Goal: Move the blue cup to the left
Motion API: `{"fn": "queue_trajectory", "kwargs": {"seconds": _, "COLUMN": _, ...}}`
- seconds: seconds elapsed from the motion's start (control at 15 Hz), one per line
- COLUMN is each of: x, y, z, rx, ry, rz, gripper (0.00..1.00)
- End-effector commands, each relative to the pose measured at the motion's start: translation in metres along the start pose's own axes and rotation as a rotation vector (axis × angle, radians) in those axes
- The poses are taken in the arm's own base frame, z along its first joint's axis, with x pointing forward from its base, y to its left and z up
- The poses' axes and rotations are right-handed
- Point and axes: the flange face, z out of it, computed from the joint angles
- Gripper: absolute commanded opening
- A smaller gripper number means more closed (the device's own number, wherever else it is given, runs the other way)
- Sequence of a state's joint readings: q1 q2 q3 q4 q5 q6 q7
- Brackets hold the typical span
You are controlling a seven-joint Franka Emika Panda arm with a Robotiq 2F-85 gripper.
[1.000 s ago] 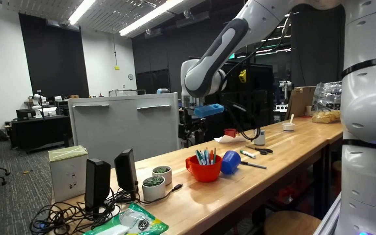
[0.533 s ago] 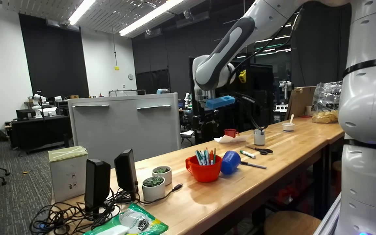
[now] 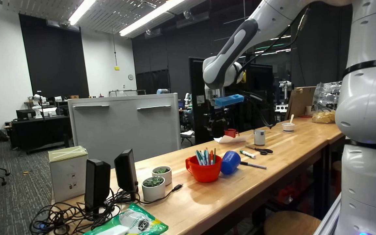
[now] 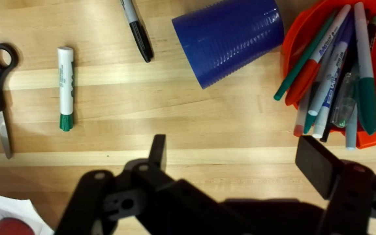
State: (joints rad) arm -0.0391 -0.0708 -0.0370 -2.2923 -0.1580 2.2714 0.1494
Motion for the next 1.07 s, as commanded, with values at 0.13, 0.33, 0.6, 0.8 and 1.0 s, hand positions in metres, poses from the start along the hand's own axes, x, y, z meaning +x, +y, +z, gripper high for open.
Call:
{"fn": "queue_trajectory", "kwargs": {"seconds": 0.13, "x": -0.002, "y": 0.031, "z": 0.018, "rx": 0.116, "ry": -0.038, "rz": -0.038, "gripper": 1.00}}
{"fn": "queue_trajectory", "kwargs": {"seconds": 0.33, "x": -0.004, "y": 0.042, "z": 0.036, "rx": 0.183, "ry": -0.073, "rz": -0.045, "gripper": 1.00}}
{"fn": "queue_trajectory", "kwargs": {"seconds": 0.6, "x": -0.012, "y": 0.056, "z": 0.060, "rx": 0.247, "ry": -0.120, "rz": -0.030, "gripper": 1.00}}
{"fn": "queue_trajectory", "kwargs": {"seconds": 0.8, "x": -0.019, "y": 0.068, "z": 0.076, "rx": 0.282, "ry": -0.145, "rz": -0.007, "gripper": 1.00}}
{"fn": "queue_trajectory", "kwargs": {"seconds": 1.0, "x": -0.026, "y": 0.073, "z": 0.089, "rx": 0.322, "ry": -0.169, "rz": 0.010, "gripper": 1.00}}
